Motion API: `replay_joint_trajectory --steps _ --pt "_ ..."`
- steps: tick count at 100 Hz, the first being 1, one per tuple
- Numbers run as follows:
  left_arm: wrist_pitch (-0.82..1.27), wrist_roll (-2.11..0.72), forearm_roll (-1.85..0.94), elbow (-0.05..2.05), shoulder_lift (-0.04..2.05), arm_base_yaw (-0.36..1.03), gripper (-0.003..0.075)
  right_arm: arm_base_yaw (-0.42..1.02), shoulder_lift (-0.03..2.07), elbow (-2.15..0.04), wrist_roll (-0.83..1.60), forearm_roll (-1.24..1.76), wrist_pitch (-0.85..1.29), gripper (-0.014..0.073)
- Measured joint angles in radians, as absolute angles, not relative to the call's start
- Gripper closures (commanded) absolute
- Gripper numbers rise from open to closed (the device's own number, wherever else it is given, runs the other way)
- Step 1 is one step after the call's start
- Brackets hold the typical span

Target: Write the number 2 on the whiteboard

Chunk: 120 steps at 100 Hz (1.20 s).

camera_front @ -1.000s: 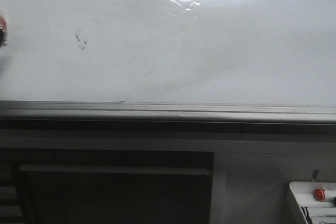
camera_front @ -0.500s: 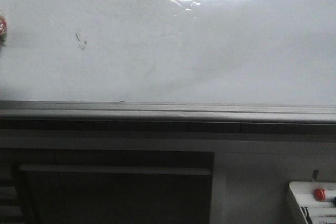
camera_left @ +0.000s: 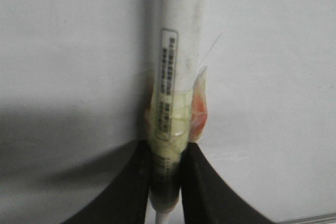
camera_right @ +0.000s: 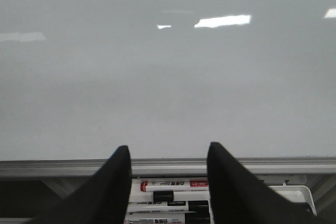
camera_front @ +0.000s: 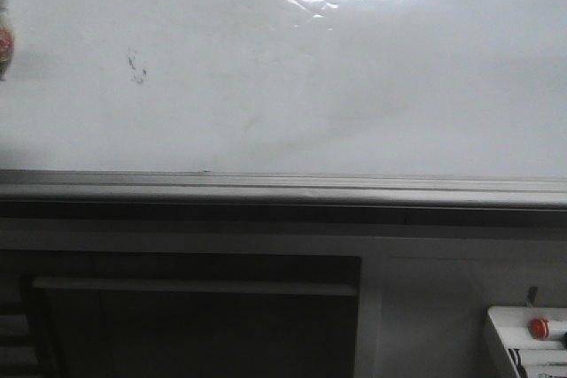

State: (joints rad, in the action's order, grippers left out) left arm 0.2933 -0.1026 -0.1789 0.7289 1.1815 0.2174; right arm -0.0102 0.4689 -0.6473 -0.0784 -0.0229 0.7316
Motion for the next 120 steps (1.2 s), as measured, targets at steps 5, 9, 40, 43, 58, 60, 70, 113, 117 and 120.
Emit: replay_joint_trajectory --steps 5,9,40,43,58,60,70,113,117,120 --pt "0.293 -0.103 -0.173 0.729 1.181 0.217 0.0721 -0.01 0.469 -0.647 -0.078 -0.023 0.732 0.0293" --pt "0.293 -0.103 -0.168 0.729 1.181 0.217 0.0721 -0.01 0.469 -0.647 -0.078 -0.023 0.732 0.0293" --pt "0.52 -0.178 -0.127 0.802 1.131 0.223 0.0722 -0.01 0.473 -0.656 -0.076 -0.005 0.735 0.0293" --pt "0.557 -0.201 -0.127 0.823 1.122 0.227 0.0722 -0.01 0.479 -0.662 -0.063 0.009 0.739 0.0293" --pt "0.788 -0.332 -0.124 0.921 1.109 0.28 0.0722 -0.01 0.547 -0.712 0.113 0.183 0.782 0.0293" --pt "0.819 -0.343 -0.124 0.934 1.109 0.29 0.0722 -0.01 0.561 -0.722 0.147 0.216 0.794 0.0293" --pt "0.942 -0.419 -0.124 0.981 1.109 0.353 0.0722 -0.01 0.632 -0.767 0.314 0.376 0.867 0.0293" --pt "1.05 -0.624 -0.198 1.006 1.109 0.686 0.0722 0.211 0.985 -0.956 0.864 0.667 1.141 0.0293" --pt "1.05 -0.633 -0.198 1.006 1.109 0.713 0.0722 0.26 1.01 -0.965 0.901 0.667 1.141 0.0293" --pt "1.05 -0.638 -0.198 1.006 1.109 0.731 0.0722 0.293 1.033 -0.975 0.934 0.668 1.141 0.0293"
